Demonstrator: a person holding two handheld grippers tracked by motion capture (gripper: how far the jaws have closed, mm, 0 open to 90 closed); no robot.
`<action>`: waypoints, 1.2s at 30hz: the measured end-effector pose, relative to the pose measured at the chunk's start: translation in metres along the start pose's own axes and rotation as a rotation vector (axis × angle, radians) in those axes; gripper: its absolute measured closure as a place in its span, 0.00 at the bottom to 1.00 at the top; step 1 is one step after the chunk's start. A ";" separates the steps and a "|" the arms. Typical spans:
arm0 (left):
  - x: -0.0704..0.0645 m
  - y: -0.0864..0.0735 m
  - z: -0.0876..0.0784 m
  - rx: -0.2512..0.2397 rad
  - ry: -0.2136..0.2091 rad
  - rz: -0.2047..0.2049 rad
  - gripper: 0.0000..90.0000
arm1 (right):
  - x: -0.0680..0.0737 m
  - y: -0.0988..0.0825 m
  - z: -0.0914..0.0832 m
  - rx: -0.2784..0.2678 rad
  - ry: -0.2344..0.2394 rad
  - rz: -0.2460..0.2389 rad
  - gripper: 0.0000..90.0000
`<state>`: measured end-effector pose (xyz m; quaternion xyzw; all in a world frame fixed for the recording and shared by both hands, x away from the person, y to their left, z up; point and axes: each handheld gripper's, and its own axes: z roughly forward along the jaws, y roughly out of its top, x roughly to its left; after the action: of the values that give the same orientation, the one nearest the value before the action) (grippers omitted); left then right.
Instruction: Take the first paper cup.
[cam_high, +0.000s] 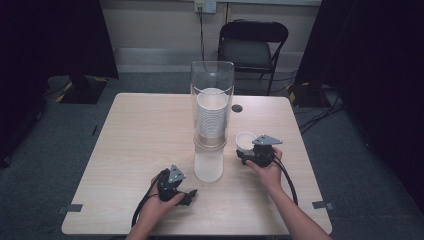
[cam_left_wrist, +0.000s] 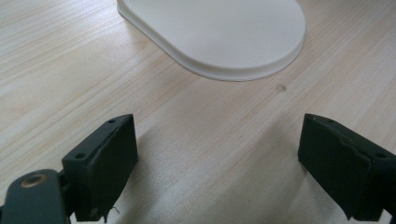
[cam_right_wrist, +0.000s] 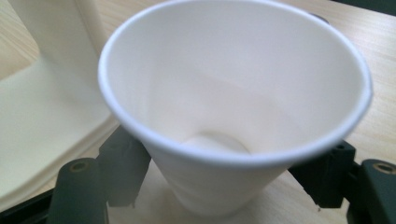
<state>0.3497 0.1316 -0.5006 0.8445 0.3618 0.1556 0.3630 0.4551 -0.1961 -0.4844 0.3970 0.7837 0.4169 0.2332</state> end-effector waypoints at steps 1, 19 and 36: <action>0.000 0.000 0.000 0.000 -0.001 -0.001 0.13 | -0.001 0.000 -0.001 0.002 0.001 0.012 0.25; 0.000 0.000 0.000 -0.001 -0.001 -0.002 0.13 | -0.004 -0.026 -0.058 0.089 0.008 0.008 0.16; -0.001 -0.001 -0.001 -0.004 0.001 -0.012 0.13 | 0.015 -0.071 -0.081 0.165 0.090 -0.049 0.15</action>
<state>0.3481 0.1315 -0.5006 0.8415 0.3668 0.1544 0.3653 0.3592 -0.2456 -0.5004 0.3766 0.8345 0.3624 0.1742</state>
